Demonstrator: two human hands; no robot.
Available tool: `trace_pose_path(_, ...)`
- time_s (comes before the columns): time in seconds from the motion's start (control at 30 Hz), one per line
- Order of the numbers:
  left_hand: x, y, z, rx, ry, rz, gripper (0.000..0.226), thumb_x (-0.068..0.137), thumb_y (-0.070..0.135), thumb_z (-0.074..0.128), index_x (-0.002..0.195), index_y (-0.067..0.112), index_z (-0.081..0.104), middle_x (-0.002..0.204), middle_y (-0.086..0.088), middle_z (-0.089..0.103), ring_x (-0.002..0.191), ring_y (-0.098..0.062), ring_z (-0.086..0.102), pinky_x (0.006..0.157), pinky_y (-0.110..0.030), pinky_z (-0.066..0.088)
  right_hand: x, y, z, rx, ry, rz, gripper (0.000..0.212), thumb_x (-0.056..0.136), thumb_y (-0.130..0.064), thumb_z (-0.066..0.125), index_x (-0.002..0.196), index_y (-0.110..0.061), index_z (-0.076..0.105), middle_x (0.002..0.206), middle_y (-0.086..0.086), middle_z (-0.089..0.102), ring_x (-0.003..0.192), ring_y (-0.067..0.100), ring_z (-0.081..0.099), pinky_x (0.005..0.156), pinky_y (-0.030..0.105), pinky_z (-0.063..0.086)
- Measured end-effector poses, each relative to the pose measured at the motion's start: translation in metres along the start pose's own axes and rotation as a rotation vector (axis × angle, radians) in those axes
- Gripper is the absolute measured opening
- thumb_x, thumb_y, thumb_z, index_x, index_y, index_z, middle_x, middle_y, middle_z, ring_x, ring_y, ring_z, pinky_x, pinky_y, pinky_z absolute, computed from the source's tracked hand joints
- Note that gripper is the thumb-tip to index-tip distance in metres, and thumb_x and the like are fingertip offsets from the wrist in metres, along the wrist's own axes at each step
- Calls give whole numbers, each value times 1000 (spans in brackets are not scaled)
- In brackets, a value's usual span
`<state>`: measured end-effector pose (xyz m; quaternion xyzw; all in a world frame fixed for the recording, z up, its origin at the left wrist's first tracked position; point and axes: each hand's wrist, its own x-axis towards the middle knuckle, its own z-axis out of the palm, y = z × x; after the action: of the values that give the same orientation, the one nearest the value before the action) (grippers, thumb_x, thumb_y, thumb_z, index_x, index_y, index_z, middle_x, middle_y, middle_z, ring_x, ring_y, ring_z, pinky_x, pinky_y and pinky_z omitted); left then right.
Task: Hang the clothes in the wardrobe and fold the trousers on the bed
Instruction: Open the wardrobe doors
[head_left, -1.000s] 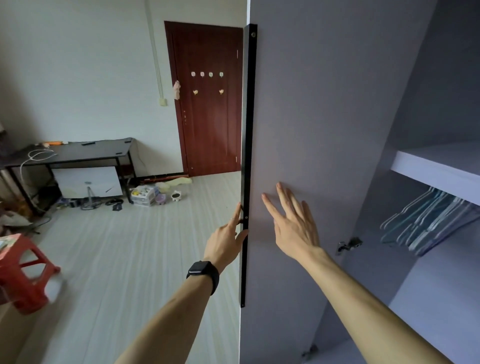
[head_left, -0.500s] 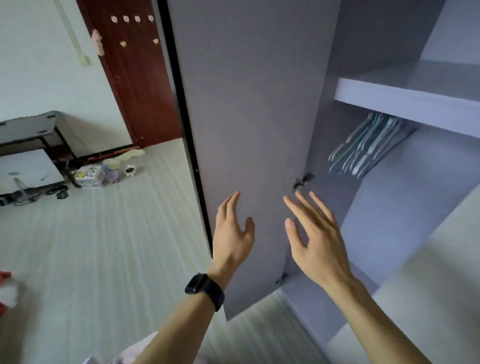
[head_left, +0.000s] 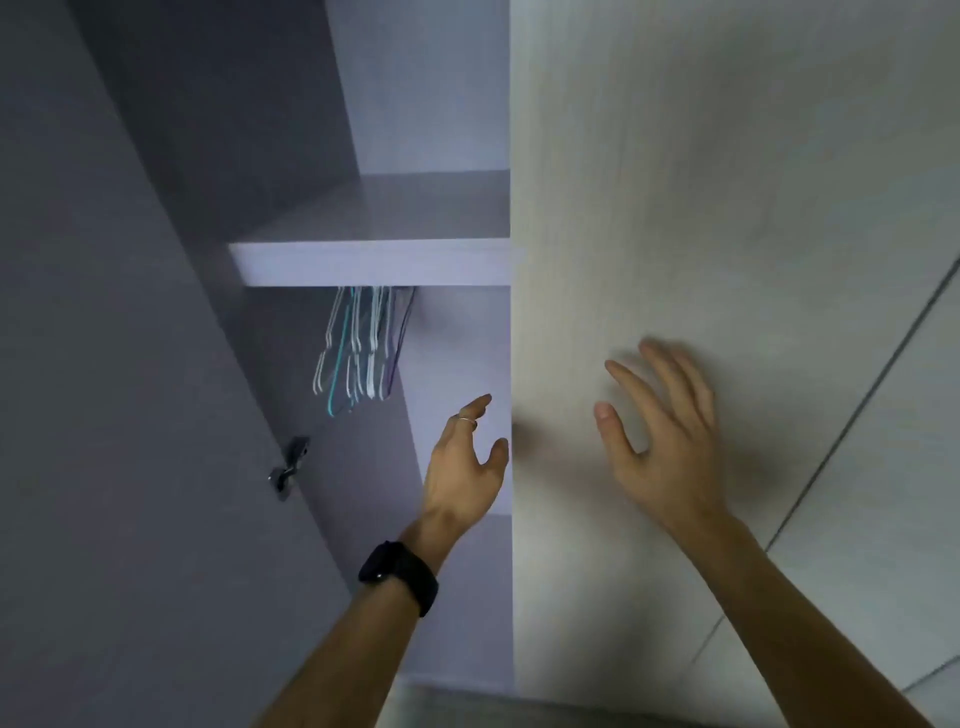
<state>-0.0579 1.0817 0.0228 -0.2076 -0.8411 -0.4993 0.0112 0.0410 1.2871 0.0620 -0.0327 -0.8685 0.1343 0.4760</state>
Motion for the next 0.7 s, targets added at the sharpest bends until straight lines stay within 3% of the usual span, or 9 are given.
trace_pose_path(0.07,30,20,6,-106,-35,45,60,97,31,63,149,39,34,141,22,46,126,0,48,87,-4,37,25,8,-8,-78,83,31,45,97,-33,62,139,-17,61,158,12,39,148,33,30,116,51,33)
trace_pose_path(0.13,56,35,8,-206,-61,61,60,96,36,64,149,36,36,137,20,50,121,0,50,86,-6,41,48,8,-13,-159,142,55,52,97,-35,60,147,-21,52,163,13,29,151,35,22,117,53,31)
trace_pose_path(0.2,72,41,9,-227,-89,99,44,98,34,62,139,34,47,127,21,58,116,-1,55,87,-7,43,64,5,-11,-229,146,97,60,99,-42,55,155,-26,39,167,12,16,154,35,12,119,56,26)
trace_pose_path(0.27,85,43,7,-210,-134,166,25,100,30,60,124,34,56,111,27,64,107,1,61,78,0,42,75,1,-5,-304,122,164,67,100,-52,47,160,-32,23,170,9,1,155,34,2,121,60,18)
trace_pose_path(0.37,93,42,8,-239,-167,200,15,100,33,61,115,31,59,103,24,67,97,-1,65,73,-1,45,83,4,7,-336,45,236,72,101,-57,41,161,-37,8,169,6,-13,155,35,-10,118,68,16)
trace_pose_path(0.5,98,41,8,-342,-165,188,9,98,32,64,107,35,62,101,20,71,95,2,66,73,-4,46,86,7,14,-353,22,279,73,101,-61,40,161,-39,5,168,3,-18,154,32,-16,116,72,16)
trace_pose_path(0.7,93,49,-10,-448,-231,166,10,91,27,75,98,31,69,93,19,74,93,5,67,78,-6,48,86,-5,-5,-305,15,278,75,101,-59,46,160,-43,2,168,-1,-17,155,26,-16,119,65,22)
